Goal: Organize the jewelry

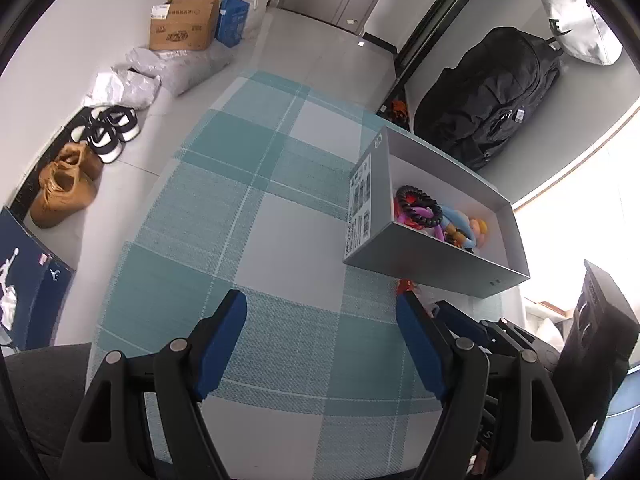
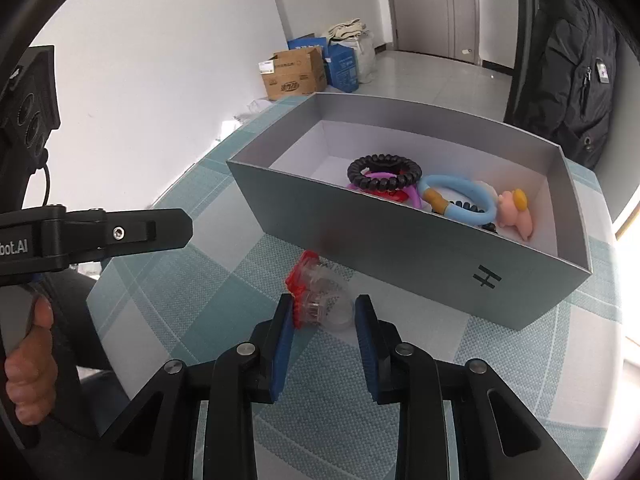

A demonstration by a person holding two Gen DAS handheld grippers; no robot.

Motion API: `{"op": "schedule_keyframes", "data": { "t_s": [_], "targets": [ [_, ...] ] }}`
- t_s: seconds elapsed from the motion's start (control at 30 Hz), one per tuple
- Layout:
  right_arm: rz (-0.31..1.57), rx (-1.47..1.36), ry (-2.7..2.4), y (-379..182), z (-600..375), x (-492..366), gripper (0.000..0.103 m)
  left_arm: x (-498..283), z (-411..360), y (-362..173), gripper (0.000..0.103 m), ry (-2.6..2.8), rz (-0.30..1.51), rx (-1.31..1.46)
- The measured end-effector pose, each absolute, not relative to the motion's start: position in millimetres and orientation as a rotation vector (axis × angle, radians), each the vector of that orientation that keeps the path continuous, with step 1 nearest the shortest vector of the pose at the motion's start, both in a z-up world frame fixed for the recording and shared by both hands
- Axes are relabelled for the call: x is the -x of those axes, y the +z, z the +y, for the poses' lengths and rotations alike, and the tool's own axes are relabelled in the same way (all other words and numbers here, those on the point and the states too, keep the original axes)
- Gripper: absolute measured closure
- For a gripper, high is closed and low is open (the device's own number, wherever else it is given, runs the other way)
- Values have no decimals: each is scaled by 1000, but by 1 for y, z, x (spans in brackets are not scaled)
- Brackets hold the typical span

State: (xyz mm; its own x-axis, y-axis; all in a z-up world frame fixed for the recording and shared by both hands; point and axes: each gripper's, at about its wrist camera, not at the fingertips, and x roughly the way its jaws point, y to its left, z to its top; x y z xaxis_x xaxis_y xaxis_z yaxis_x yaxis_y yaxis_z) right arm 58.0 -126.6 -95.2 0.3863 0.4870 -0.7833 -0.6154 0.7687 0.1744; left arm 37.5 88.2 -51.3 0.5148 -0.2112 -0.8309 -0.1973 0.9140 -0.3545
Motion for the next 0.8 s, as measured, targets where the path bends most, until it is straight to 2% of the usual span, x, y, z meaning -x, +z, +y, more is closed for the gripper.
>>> {"op": "schedule_keyframes", "data": {
  "t_s": [0.43,0.8],
  "targets": [
    [948,135,708,-95,-139,-56,74,-36,76,-43,30,-3,995,330],
    [920,58,643,-82,-179,-57,74,-46,52,-55,30,-74,1058,276]
  ]
}}
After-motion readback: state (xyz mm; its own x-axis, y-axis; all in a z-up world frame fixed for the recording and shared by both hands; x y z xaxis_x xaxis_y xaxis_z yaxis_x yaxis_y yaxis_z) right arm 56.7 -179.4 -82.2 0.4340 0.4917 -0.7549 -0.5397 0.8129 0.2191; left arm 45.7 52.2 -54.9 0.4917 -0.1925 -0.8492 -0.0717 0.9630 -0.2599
